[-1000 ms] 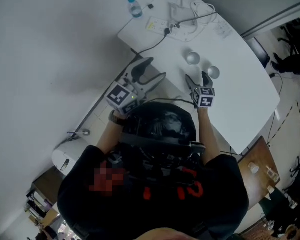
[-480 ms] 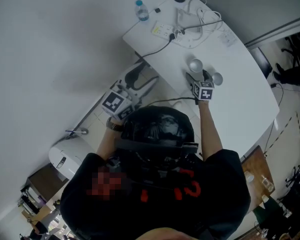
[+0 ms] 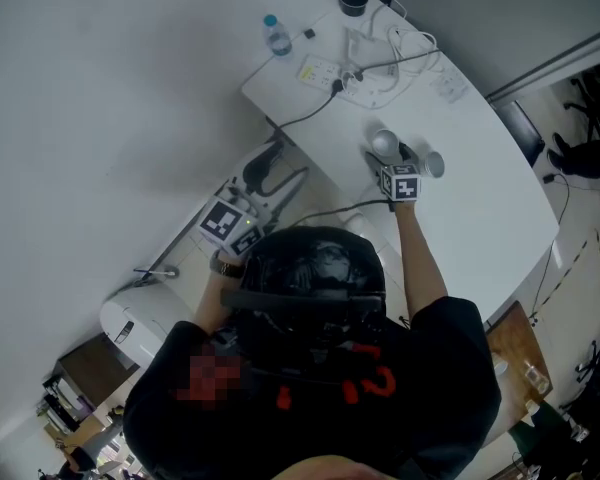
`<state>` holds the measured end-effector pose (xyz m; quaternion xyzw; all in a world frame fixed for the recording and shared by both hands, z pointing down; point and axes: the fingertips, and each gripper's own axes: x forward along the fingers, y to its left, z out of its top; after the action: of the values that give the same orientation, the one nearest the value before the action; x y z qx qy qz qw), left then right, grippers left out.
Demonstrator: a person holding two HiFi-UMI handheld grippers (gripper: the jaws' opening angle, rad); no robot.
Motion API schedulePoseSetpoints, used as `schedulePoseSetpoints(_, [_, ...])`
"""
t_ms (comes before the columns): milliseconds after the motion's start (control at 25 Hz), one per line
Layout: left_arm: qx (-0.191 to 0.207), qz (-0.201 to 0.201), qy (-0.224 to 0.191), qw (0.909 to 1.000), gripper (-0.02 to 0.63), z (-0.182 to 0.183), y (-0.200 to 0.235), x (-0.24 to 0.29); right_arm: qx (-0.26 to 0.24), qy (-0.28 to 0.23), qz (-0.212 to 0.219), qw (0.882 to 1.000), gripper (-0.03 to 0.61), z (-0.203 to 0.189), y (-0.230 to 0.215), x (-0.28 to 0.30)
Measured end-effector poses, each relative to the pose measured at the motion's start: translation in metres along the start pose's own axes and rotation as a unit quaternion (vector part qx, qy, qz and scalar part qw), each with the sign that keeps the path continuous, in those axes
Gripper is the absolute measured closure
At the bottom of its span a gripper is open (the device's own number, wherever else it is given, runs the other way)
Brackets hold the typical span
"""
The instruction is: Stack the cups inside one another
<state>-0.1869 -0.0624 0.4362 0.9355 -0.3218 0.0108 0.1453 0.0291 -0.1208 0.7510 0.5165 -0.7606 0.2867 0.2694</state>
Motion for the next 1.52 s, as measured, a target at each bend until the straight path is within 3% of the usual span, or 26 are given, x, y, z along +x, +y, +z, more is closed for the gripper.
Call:
schedulePoseSetpoints(280, [0.004,0.007,0.005,1.0,0.33,0.001,-0.002,0.002,-0.004,-0.003,-0.009,1.0,0.139,0.004,-0.004,0.009])
schedulePoseSetpoints(360, [0.004,0.007,0.006,0.9999,0.33,0.002,-0.003,0.004,-0.003,-0.012,-0.024,1.0,0.243,0.007,-0.004,0.01])
schedulePoseSetpoints(600, [0.006,-0.008,0.012,0.9999,0.33,-0.001,-0.008,0.018,0.012,-0.048,-0.025,0.998,0.247,0.017,-0.001,-0.002])
schedulePoseSetpoints(840, [0.007,-0.037,0.025,0.999,0.33,-0.011,-0.023,0.038,0.04,-0.099,-0.018,0.994,0.249,0.019,-0.011,-0.051])
schedulePoseSetpoints(1280, [0.022,-0.101,0.058,0.9929,0.33,-0.038,-0.07,0.095,0.107,-0.162,-0.082,0.978,0.249,-0.007,-0.081,-0.17])
schedulePoseSetpoints(1520, [0.051,-0.12,0.09,0.9874,0.33,-0.062,-0.098,0.128,0.142,-0.192,-0.13,0.962,0.249,-0.021,-0.167,-0.22])
